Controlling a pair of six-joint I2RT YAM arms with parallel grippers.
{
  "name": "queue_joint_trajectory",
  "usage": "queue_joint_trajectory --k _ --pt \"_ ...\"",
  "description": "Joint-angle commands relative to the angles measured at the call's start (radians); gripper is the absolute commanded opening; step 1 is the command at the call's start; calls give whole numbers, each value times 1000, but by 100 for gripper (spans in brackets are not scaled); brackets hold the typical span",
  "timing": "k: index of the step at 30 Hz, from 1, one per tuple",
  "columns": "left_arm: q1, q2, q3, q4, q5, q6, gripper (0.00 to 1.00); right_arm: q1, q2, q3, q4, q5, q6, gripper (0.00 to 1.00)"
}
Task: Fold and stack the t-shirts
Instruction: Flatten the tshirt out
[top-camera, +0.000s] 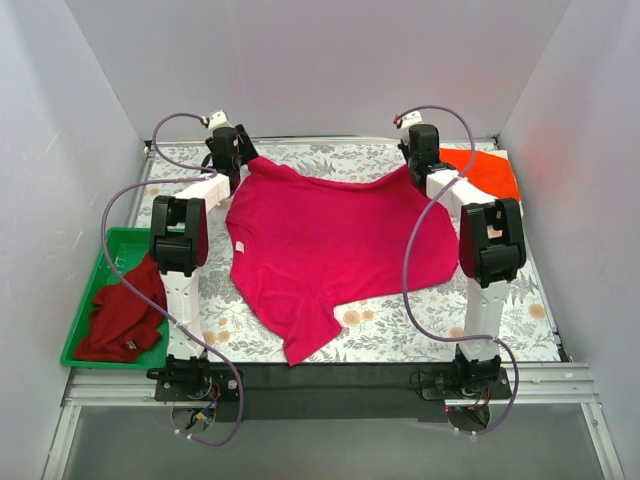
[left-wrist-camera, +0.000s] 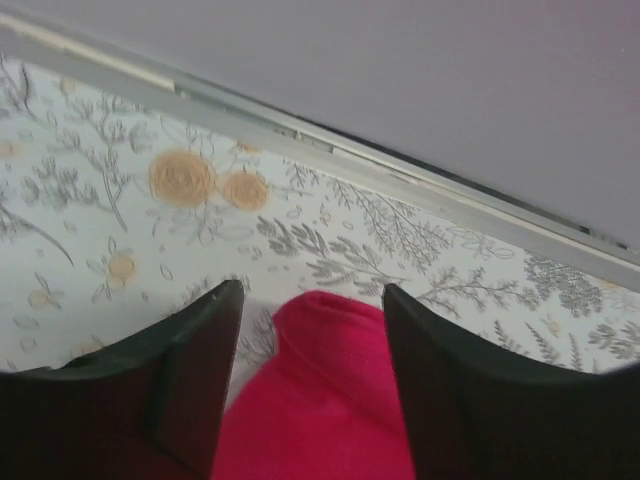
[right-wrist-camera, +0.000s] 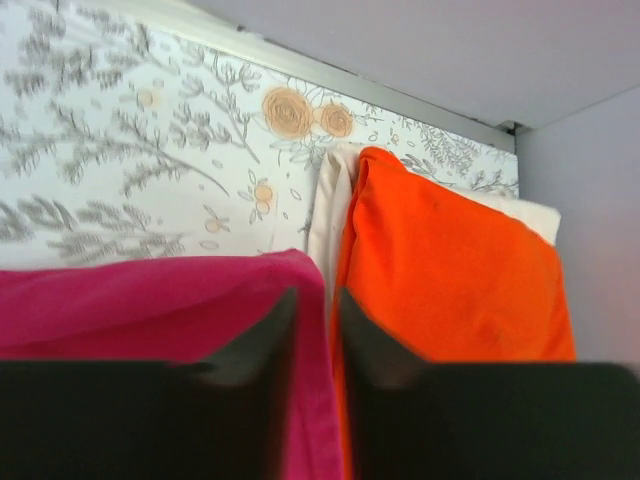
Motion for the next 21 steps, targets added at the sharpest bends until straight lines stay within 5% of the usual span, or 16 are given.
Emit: queue_joint_trajectory --k 1,2,3,9,15,21 --pt "8 6 144 -67 -48 10 72 -11 17 127 -13 60 77 37" --pt "8 1 155 -79 -50 10 87 -11 10 139 -59 45 86 40" --pt "8 -22 166 -102 -59 8 91 -11 -1 151 -79 14 98 48" --pt "-3 -152 172 -338 -30 -82 96 -3 -134 113 -335 -204 311 52" --pt "-107 -413 -110 -594 40 -191 85 95 -355 -177 -378 -481 485 50" --pt "-271 -575 -441 -702 25 -271 63 250 -496 -421 -466 -518 515 48"
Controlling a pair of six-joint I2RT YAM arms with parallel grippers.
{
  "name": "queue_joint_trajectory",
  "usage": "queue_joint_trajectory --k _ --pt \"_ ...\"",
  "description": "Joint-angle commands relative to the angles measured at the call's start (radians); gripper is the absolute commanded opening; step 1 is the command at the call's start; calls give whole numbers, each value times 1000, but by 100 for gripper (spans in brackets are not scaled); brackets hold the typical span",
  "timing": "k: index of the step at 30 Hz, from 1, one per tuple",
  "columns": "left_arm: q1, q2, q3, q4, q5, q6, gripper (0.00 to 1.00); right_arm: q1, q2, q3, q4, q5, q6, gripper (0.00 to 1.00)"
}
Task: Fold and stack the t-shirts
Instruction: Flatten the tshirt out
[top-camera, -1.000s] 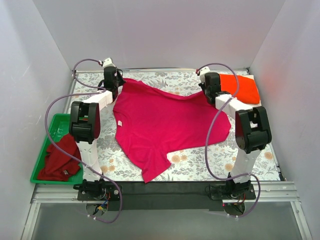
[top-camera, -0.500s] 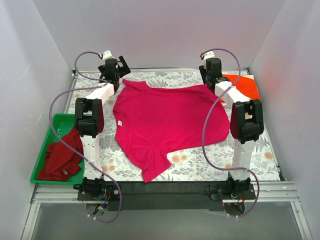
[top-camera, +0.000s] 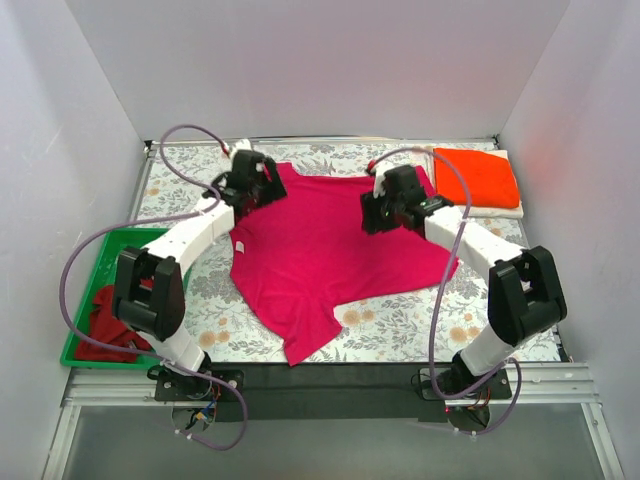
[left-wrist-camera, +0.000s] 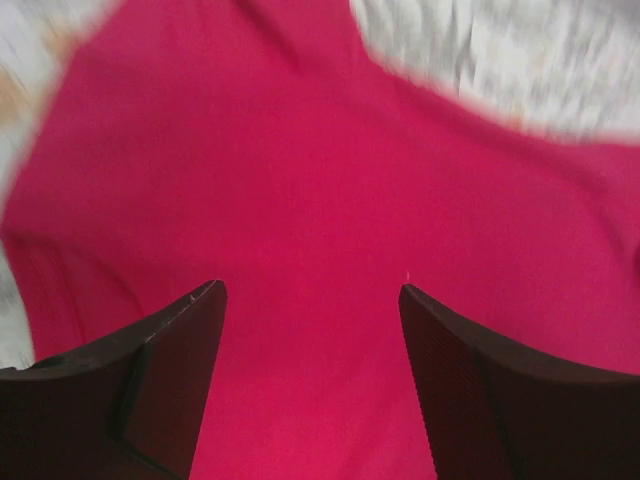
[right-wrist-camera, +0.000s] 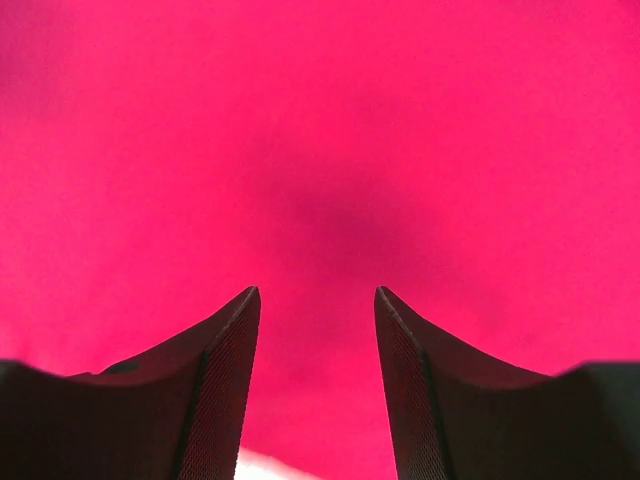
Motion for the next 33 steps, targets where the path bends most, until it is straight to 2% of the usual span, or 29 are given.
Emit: queue_joint_trajectory --k 1,6,12,15,19,24,28,30,31,32,33 --pt "-76 -47 -170 -156 19 -84 58 55 -94 -132 -88 -85 77 47" --pt "-84 -107 -316 -187 7 -163 46 61 -238 -312 -91 -34 96 47" --pt "-86 -158 -440 -230 -23 -235 38 49 -341 -384 -120 70 102 46" --pt "-79 -170 -501 -253 -48 -266 34 -6 -365 -406 -134 98 119 46" --pt "25 -170 -555 -274 -30 -266 29 -165 -401 -436 -137 46 166 46" --pt "152 -214 -558 -277 -63 -195 28 -275 -433 -450 -126 43 217 45" --pt "161 -228 -535 -282 -97 -160 29 -377 -439 -490 -85 -6 263 38" --pt "161 -245 -526 -262 -60 -135 33 -391 -436 -514 -77 -49 272 35" --pt "161 -251 -515 -251 -34 -125 38 -393 -436 -524 -76 -51 283 35" --pt "158 -260 -512 -225 20 -103 49 -394 -439 -547 -74 -48 290 30" --pt "152 -277 -498 -213 39 -88 55 -397 -442 -559 -74 -48 297 29"
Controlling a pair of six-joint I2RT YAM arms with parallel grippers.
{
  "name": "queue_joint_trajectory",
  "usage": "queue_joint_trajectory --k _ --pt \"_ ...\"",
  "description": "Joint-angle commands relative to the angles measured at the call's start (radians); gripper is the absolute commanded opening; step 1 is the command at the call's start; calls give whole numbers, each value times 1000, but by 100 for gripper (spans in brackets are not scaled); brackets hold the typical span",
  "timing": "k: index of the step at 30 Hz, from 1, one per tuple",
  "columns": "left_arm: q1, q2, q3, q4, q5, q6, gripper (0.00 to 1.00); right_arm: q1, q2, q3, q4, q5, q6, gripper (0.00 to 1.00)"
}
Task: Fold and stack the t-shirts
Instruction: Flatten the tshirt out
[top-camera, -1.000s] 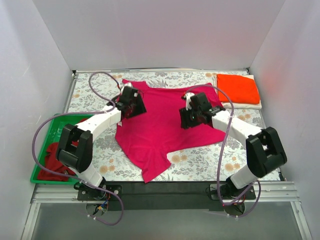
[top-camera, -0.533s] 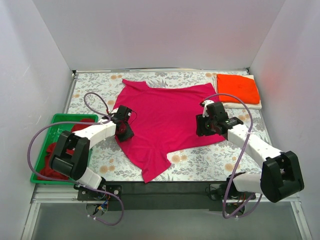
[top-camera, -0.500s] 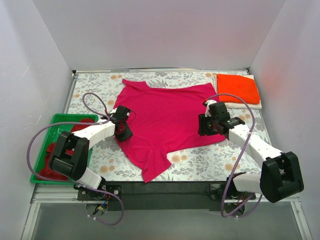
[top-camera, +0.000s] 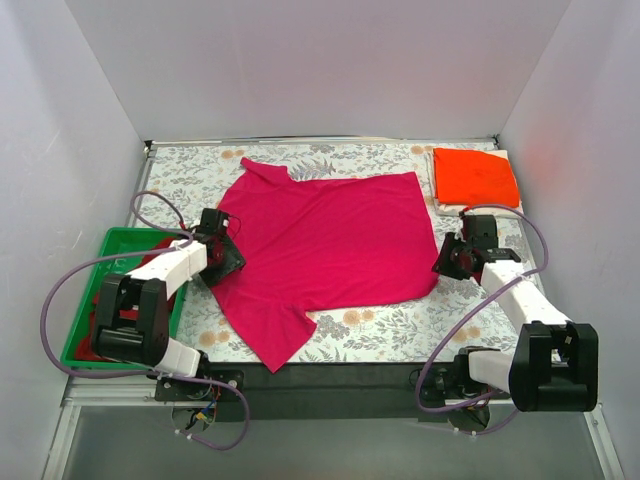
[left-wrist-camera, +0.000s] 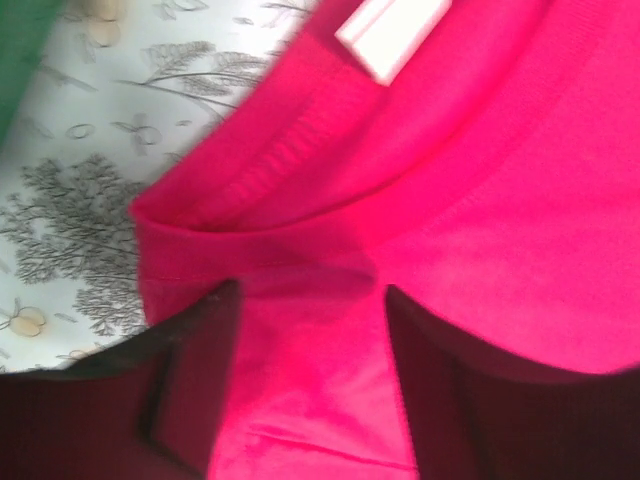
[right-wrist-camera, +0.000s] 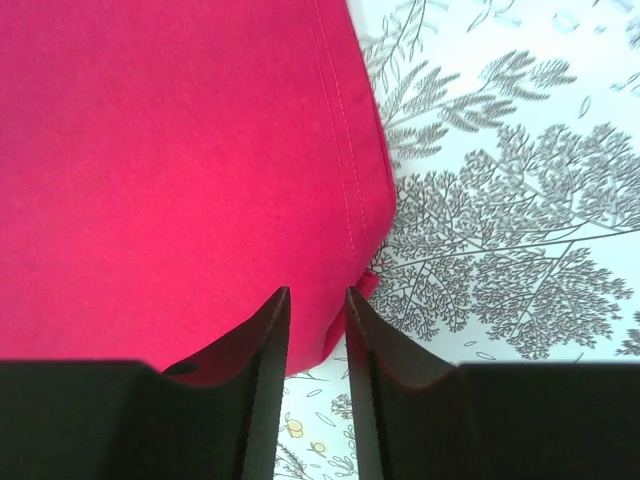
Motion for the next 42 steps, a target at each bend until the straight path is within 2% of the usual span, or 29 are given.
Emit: queue_joint_trajectory --k 1,2,6,7,14,30,36,37,38,42 --pt "-16 -76 45 30 76 85 59 -19 -26 -56 30 -40 56 26" --pt "-39 -85 56 50 92 100 65 -29 -42 -72 30 -37 59 25" --pt "-84 -156 78 119 125 179 72 -83 -89 -131 49 -39 66 24" --pt "-85 -208 37 207 147 203 72 -95 -96 -139 56 -22 75 24" --pt "-87 -247 -71 335 158 255 73 -108 -55 -150 109 -54 84 23" --pt "-87 -267 -70 325 129 268 74 -108 57 -158 184 -100 92 22" --pt "-87 -270 -68 325 135 269 74 -108 71 -161 173 -106 79 14" --pt "-87 -273 -70 325 135 269 74 -108 69 -158 165 -97 78 6" --pt "-87 -277 -70 325 135 269 74 -108 68 -155 158 -91 76 2" --pt "-87 -285 -70 325 133 271 74 -108 14 -99 23 -22 55 1"
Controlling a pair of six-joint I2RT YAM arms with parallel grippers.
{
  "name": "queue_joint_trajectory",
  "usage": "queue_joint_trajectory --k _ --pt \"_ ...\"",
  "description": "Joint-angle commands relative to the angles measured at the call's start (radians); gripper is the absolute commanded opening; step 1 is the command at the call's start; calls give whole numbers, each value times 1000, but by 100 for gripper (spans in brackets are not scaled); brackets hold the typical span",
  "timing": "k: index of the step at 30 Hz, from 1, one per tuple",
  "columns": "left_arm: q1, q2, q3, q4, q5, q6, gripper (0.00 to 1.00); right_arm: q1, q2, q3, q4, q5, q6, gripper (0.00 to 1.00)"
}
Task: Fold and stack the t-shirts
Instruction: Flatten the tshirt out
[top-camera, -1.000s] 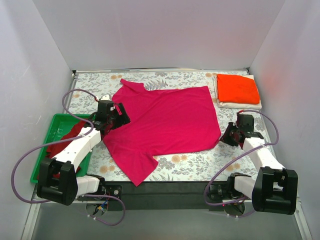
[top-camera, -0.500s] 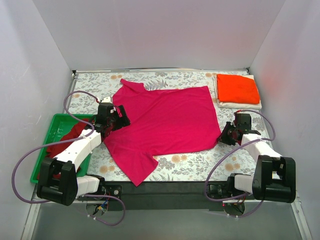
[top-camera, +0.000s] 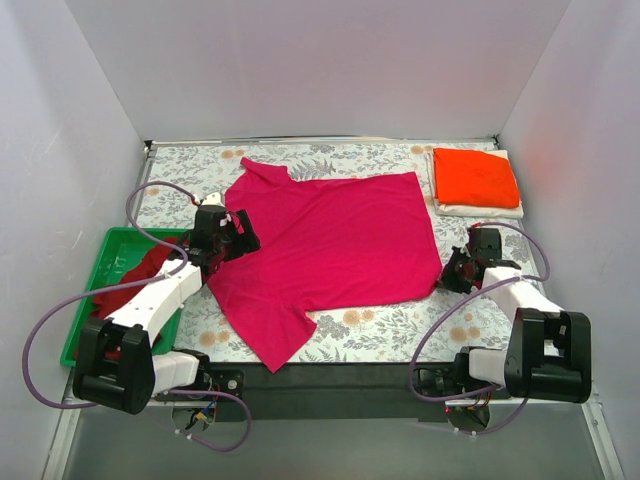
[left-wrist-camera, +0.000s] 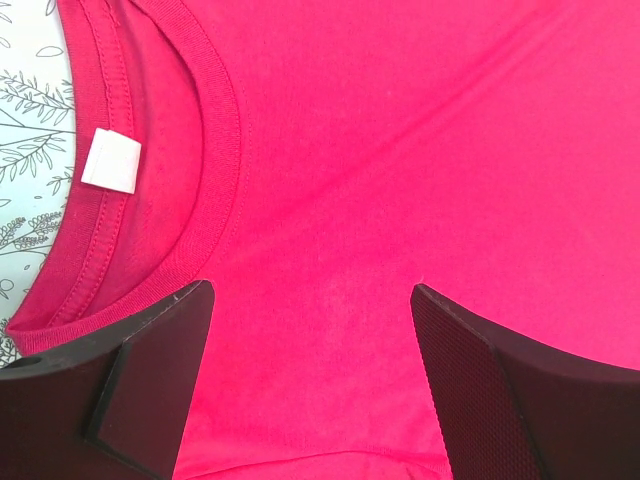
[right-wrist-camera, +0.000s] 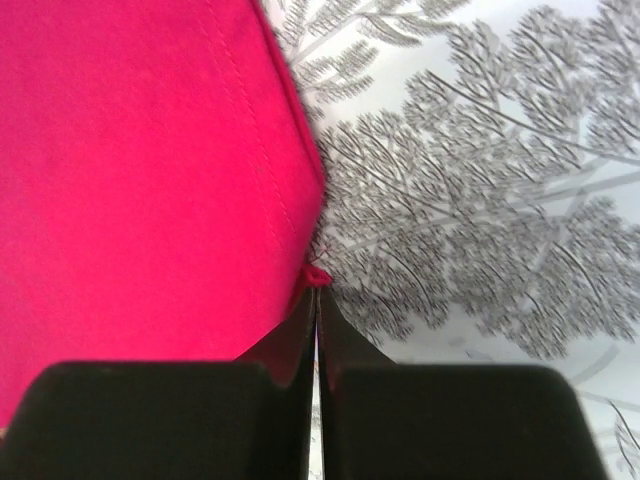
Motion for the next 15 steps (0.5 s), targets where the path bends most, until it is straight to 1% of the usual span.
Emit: queue_joint_trajectory --k 1,3,4,6,8,11,12,13,15 --pt "0 -39 -1 20 -12 16 74 -7 -87 82 -136 76 -21 1" --pt "0 -42 -3 20 -15 16 74 -7 -132 101 -179 112 -23 1" --pt "0 -43 -1 19 -17 14 74 -7 -173 113 -225 119 -21 1" --pt "0 -42 0 16 -21 14 74 -7 -209 107 -261 116 -11 1" --pt "0 -40 -1 13 -32 14 74 -7 -243 73 -317 93 31 1" --pt "0 -37 2 5 -43 14 74 -7 -298 -3 -366 100 115 4" --pt "0 -37 5 0 -44 14 74 -7 -336 -19 -374 116 129 7" --pt "0 -34 5 0 -46 14 74 -7 -352 -28 -382 120 144 13" --pt "0 -34 6 -4 -47 14 74 -7 -381 -31 -393 180 149 21"
